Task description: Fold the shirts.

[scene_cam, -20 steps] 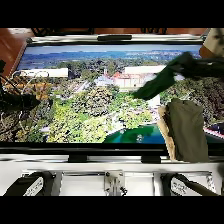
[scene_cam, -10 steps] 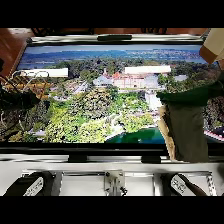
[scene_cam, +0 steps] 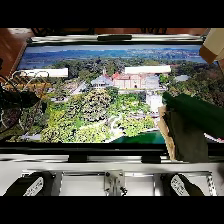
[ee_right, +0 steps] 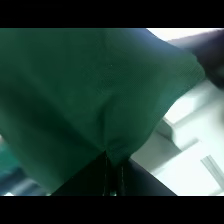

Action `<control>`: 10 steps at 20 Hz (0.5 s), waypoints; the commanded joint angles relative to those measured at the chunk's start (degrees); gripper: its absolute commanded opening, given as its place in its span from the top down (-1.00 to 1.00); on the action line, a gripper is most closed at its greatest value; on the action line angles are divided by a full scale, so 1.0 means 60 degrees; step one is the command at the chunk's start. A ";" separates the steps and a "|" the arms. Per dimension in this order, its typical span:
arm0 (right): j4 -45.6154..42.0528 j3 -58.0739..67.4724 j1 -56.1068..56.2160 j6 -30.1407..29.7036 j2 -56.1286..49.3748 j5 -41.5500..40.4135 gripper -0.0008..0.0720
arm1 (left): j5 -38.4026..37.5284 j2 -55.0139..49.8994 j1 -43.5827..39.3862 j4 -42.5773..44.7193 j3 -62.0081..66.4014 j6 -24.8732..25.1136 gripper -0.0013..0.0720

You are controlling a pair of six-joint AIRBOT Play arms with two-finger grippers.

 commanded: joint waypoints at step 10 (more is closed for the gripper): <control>-0.0277 -0.4641 -0.0448 -0.0357 0.1115 0.0823 -0.75 | 0.0022 0.0007 -0.0004 0.0000 -0.0004 0.0146 0.88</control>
